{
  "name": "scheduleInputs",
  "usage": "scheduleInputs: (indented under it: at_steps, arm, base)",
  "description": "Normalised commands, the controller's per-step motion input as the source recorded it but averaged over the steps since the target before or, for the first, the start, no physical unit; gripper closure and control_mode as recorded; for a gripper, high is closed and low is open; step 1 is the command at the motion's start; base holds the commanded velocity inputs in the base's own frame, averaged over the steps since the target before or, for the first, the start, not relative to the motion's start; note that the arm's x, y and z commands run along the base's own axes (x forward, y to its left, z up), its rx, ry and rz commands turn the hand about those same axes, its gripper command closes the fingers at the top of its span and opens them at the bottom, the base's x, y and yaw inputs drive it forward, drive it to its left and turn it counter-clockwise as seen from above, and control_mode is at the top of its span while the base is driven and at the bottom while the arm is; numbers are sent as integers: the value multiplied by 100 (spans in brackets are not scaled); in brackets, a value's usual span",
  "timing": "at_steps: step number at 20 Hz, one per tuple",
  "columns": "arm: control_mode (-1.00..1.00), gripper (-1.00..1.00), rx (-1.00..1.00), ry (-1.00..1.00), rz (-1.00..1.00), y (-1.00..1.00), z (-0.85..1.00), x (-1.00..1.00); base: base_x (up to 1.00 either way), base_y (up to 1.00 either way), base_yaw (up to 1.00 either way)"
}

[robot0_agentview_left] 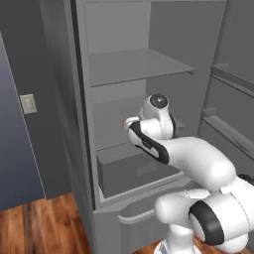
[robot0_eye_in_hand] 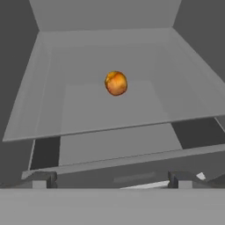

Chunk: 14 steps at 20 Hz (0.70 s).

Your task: Place the cold items (pear and peach) from the fridge in one tupperware on the dining counter. Place the warm items (hot dog and kebab skewer) in the stove area in another tupperware.

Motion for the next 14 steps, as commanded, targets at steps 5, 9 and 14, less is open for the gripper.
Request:
scheduleInputs:
  at_steps: [5,9,14]
  arm:
    - [-100,-100,0,2,0,-4,-22,38]
    - [-100,-100,0,3,0,0,-28,19]
    - [-100,-100,0,2,0,-6,-23,48]
  base:
    - [0,0,0]
    - [0,0,0]
    - [0,0,0]
